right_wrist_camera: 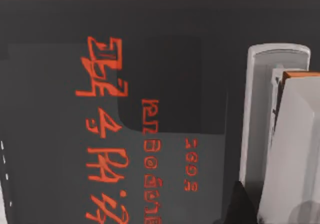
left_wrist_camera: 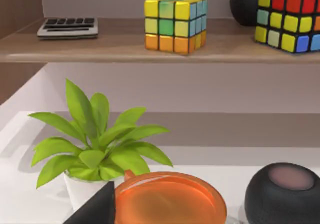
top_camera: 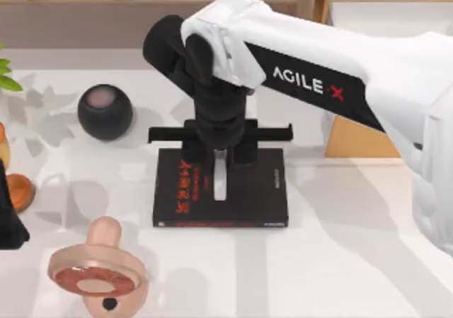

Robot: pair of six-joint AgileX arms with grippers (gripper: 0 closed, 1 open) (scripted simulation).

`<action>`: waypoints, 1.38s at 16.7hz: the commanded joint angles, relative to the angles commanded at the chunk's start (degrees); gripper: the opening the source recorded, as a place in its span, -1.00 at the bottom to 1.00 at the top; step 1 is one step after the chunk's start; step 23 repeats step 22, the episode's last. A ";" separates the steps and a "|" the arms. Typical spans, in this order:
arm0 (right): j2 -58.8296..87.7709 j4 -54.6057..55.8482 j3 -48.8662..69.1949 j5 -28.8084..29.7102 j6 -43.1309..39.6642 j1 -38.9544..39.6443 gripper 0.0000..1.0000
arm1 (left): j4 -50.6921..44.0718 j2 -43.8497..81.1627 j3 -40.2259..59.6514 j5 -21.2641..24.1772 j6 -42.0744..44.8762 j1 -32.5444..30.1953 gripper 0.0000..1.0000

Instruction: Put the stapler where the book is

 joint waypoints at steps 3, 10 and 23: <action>0.00 0.00 0.00 0.00 0.00 0.00 -1.00 | 0.00 0.00 0.00 0.00 0.00 0.00 1.00; 0.00 0.00 0.00 0.00 0.00 0.00 0.06 | 0.00 0.00 0.00 0.00 0.00 0.00 1.00; 0.00 0.00 0.00 0.00 0.00 0.00 1.00 | 0.00 0.00 0.00 0.00 0.00 0.00 1.00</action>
